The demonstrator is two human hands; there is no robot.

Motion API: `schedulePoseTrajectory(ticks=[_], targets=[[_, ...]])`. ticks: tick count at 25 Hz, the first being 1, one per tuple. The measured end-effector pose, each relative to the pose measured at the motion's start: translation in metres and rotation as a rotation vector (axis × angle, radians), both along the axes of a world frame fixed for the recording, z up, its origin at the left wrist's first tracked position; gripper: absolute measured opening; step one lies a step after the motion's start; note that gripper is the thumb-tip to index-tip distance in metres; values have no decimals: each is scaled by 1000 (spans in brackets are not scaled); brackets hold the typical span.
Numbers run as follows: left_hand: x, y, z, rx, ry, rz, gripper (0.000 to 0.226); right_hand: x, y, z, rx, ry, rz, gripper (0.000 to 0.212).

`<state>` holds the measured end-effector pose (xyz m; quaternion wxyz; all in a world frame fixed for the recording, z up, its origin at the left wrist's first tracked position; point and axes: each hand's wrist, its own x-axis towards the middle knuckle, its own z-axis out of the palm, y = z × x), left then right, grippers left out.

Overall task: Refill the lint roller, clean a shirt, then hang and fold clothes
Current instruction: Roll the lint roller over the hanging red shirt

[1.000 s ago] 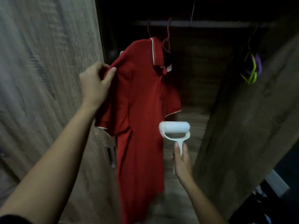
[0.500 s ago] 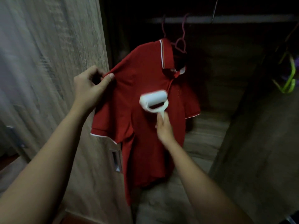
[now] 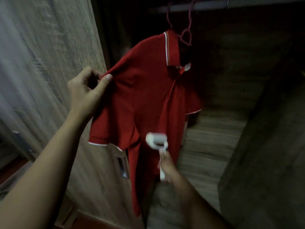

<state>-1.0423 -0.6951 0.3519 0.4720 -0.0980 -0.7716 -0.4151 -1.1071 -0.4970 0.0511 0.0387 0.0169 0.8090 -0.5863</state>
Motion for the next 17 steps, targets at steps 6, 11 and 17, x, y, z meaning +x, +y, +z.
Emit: schedulePoseTrajectory(ticks=[6, 11, 17], targets=[[1, 6, -1, 23, 43, 12, 23, -61, 5, 147, -192, 258, -52, 40], [-1, 3, -1, 25, 54, -3, 23, -14, -32, -38, -29, -97, 159, 50], [-1, 5, -2, 5, 50, 13, 22, -75, -4, 83, -140, 130, -69, 41]])
